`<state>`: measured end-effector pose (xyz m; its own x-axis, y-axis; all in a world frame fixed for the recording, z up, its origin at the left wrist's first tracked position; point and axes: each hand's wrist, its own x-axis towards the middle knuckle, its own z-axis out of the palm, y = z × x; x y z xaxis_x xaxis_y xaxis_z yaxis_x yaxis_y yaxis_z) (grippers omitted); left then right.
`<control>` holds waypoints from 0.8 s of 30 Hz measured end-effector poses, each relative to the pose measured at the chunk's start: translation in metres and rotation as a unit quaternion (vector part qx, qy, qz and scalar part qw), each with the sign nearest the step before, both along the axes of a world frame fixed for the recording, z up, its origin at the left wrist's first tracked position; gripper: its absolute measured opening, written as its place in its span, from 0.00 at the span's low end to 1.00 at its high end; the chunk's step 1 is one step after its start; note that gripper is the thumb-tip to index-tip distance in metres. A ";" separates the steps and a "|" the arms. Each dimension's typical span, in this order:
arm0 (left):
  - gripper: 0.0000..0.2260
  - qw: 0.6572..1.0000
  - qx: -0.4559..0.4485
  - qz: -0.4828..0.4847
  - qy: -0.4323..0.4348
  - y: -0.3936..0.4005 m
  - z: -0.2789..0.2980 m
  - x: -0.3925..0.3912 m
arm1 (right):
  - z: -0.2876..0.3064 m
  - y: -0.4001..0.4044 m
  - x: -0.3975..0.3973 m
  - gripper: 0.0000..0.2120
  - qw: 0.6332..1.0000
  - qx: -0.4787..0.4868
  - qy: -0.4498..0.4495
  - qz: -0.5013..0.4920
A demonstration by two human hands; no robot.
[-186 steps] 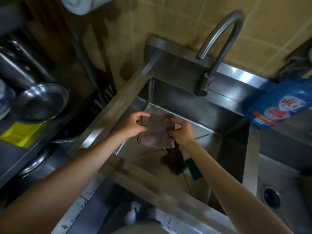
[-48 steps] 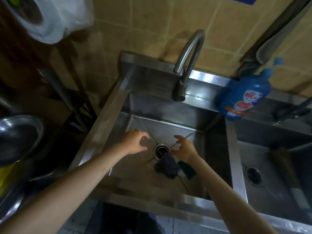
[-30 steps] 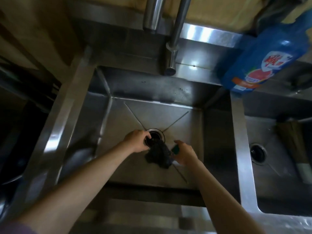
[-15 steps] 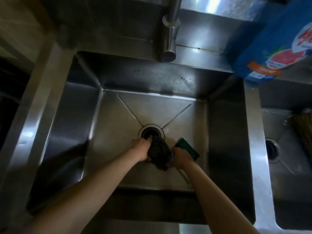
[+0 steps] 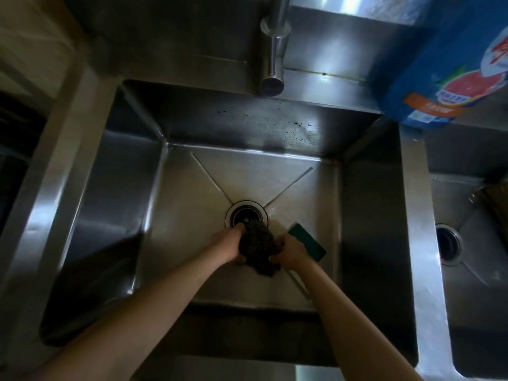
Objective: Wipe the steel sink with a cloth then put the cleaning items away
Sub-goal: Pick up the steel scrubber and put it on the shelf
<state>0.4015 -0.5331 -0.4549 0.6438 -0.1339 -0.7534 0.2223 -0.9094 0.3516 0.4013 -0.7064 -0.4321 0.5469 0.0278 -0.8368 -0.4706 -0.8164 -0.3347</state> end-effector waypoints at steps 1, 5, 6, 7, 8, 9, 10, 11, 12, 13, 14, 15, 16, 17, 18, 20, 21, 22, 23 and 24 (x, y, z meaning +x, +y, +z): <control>0.20 1.000 -0.018 0.019 -0.001 0.000 0.002 0.000 | 0.001 0.000 0.000 0.16 1.000 0.001 -0.005 -0.003; 0.13 0.994 -0.075 0.066 -0.037 0.000 0.016 0.001 | 0.011 0.000 0.003 0.13 0.999 -0.003 -0.035 0.000; 0.15 0.992 -0.085 0.072 -0.051 0.001 0.020 0.002 | 0.015 0.001 0.004 0.14 0.999 -0.001 -0.043 -0.002; 0.18 0.991 -0.091 0.078 -0.061 0.003 0.025 0.003 | 0.019 0.001 0.005 0.16 0.999 0.001 -0.052 -0.006; 0.22 0.989 -0.098 0.084 -0.068 0.005 0.031 0.005 | 0.024 0.002 0.007 0.18 0.998 0.004 -0.060 -0.016; 0.27 0.989 -0.098 0.088 -0.070 0.008 0.037 0.006 | 0.029 0.004 0.008 0.19 0.997 0.009 -0.073 -0.024; 0.30 0.988 -0.099 0.091 -0.075 0.012 0.042 0.008 | 0.034 0.005 0.009 0.19 0.996 0.014 -0.084 -0.028; 0.31 0.987 -0.100 0.095 -0.081 0.015 0.049 0.009 | 0.040 0.008 0.010 0.19 0.995 0.018 -0.096 -0.027; 0.31 0.985 -0.105 0.101 -0.092 0.018 0.054 0.010 | 0.046 0.010 0.011 0.19 0.994 0.022 -0.102 -0.026; 0.29 0.983 -0.109 0.108 -0.102 0.022 0.060 0.010 | 0.051 0.013 0.013 0.20 0.993 0.026 -0.110 -0.023; 0.28 0.980 -0.115 0.115 -0.112 0.025 0.066 0.009 | 0.057 0.016 0.014 0.22 0.992 0.027 -0.119 -0.019; 0.27 0.978 -0.119 0.122 -0.118 0.028 0.073 0.009 | 0.063 0.018 0.016 0.23 0.991 0.027 -0.128 -0.014; 0.27 0.976 -0.125 0.129 -0.127 0.032 0.080 0.009 | 0.070 0.021 0.017 0.24 0.990 0.026 -0.139 -0.006; 0.27 0.973 -0.129 0.140 -0.133 0.035 0.088 0.008 | 0.077 0.024 0.018 0.24 0.988 0.025 -0.151 0.001; 0.27 0.969 -0.134 0.151 -0.141 0.038 0.095 0.008 | 0.083 0.027 0.020 0.24 0.986 0.026 -0.163 0.006; 0.27 0.964 -0.136 0.168 -0.157 0.045 0.110 0.007 | 0.098 0.034 0.023 0.23 0.983 0.032 -0.182 0.013; 0.27 0.961 -0.137 0.174 -0.166 0.048 0.119 0.005 | 0.105 0.037 0.024 0.22 0.981 0.035 -0.190 0.017; 0.27 0.957 -0.138 0.181 -0.178 0.051 0.129 0.004 | 0.112 0.041 0.025 0.22 0.978 0.040 -0.202 0.024; 0.27 0.953 -0.139 0.190 -0.189 0.054 0.138 0.002 | 0.119 0.045 0.026 0.21 0.975 0.042 -0.216 0.034; 0.27 0.949 -0.139 0.200 -0.201 0.058 0.147 0.000 | 0.126 0.050 0.027 0.20 0.971 0.043 -0.231 0.044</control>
